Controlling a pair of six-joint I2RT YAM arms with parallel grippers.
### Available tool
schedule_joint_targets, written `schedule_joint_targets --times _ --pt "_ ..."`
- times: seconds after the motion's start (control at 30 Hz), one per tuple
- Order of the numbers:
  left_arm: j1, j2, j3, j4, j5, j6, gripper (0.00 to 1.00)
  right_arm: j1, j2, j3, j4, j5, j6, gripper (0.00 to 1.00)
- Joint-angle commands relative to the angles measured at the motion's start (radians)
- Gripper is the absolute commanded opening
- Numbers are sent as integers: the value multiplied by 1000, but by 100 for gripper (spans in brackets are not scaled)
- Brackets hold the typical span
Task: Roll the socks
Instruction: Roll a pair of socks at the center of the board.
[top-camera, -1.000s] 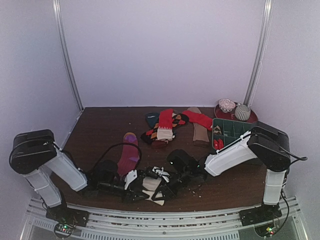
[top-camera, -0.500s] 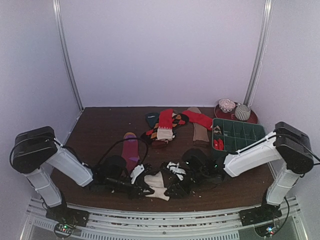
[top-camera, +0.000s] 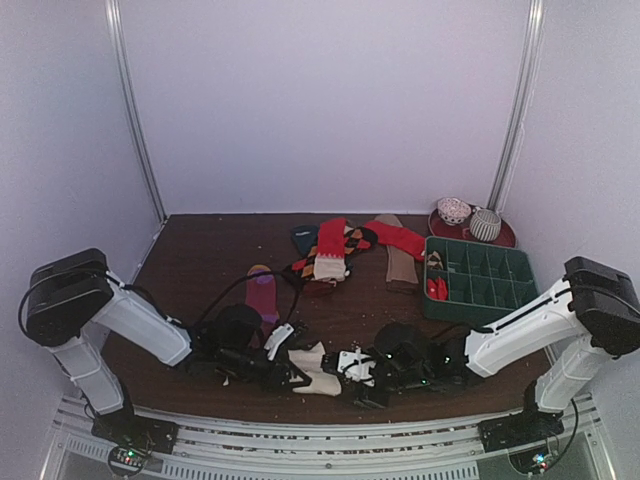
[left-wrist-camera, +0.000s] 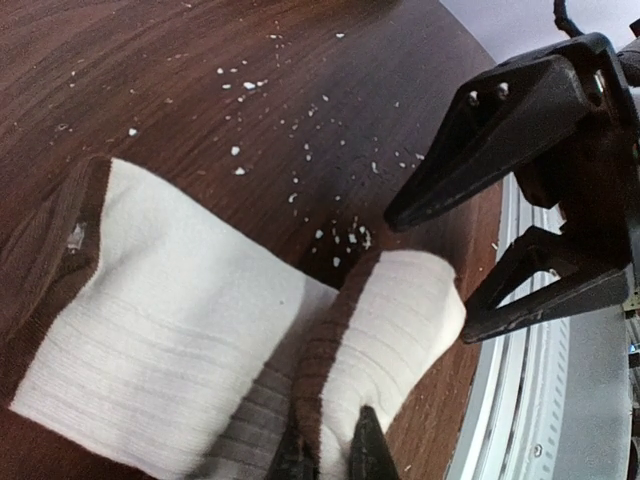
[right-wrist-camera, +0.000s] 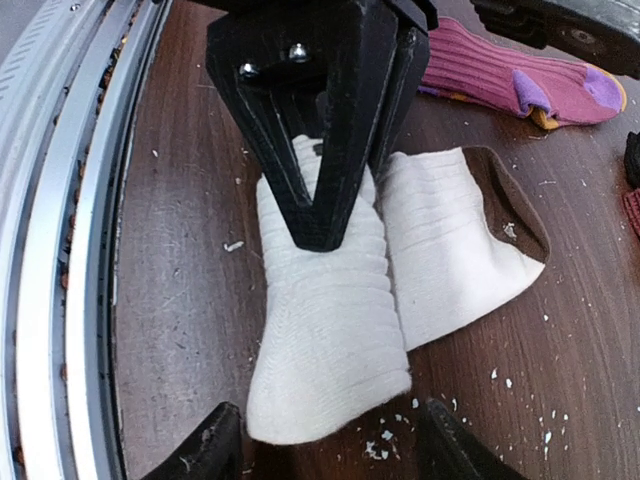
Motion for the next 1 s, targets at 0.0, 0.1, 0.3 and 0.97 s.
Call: schedule_joint_targets --times 0.0,0.1,0.3,0.97 --pt "2 63 -45 -204 -21 -22 0 7 51 60 28 43 -119 60" --pt "2 73 -48 -199 -15 -18 0 11 60 65 43 48 -138 59" --pt "3 92 -62 -169 -1 -21 0 24 86 72 73 44 -157 59" --pt "3 8 -47 -210 -78 46 15 0 206 164 -61 -109 -7 19"
